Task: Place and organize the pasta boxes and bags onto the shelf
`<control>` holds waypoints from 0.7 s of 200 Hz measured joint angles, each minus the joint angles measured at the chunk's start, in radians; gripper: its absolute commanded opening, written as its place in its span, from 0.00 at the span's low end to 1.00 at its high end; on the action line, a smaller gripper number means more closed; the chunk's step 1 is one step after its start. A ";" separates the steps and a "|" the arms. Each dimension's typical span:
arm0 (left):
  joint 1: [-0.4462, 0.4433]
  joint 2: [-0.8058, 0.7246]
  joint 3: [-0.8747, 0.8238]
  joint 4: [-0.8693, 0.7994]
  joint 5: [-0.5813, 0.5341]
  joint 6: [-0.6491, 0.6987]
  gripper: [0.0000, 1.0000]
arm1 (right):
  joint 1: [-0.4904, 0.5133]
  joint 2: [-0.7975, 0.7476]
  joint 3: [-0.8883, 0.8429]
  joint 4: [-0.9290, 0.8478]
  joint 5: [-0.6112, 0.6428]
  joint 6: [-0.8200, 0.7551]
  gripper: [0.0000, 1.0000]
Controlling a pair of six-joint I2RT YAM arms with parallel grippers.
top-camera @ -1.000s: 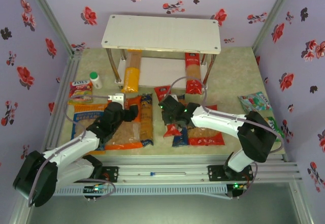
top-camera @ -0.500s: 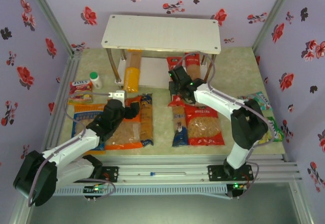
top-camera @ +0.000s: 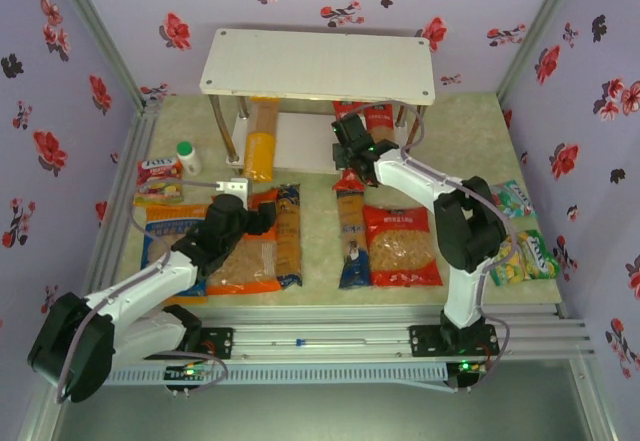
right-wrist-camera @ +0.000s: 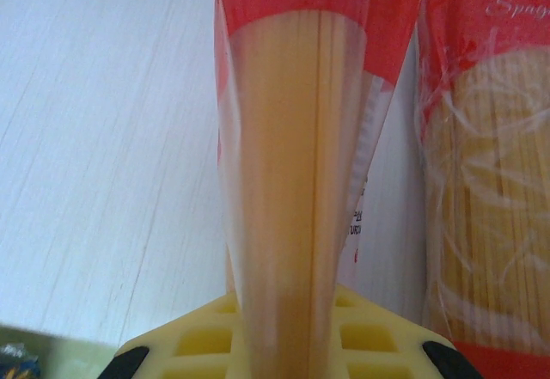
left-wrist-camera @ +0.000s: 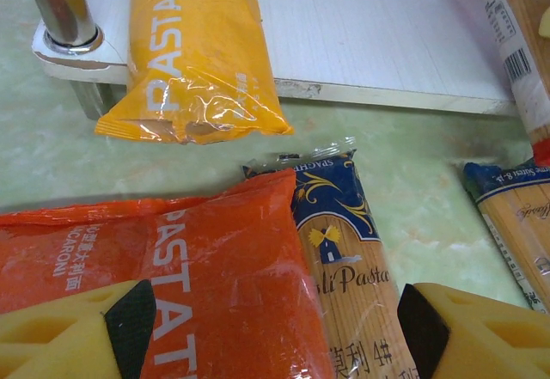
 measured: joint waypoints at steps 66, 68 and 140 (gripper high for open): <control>0.000 0.034 0.008 -0.002 0.020 0.000 0.79 | -0.018 0.026 0.022 0.019 0.025 -0.011 0.00; 0.000 0.034 0.008 -0.002 0.021 0.000 0.79 | -0.018 0.027 0.023 0.019 0.025 -0.011 0.00; -0.003 0.035 0.010 -0.012 0.026 0.000 0.81 | -0.046 0.090 0.054 0.063 0.033 0.010 0.22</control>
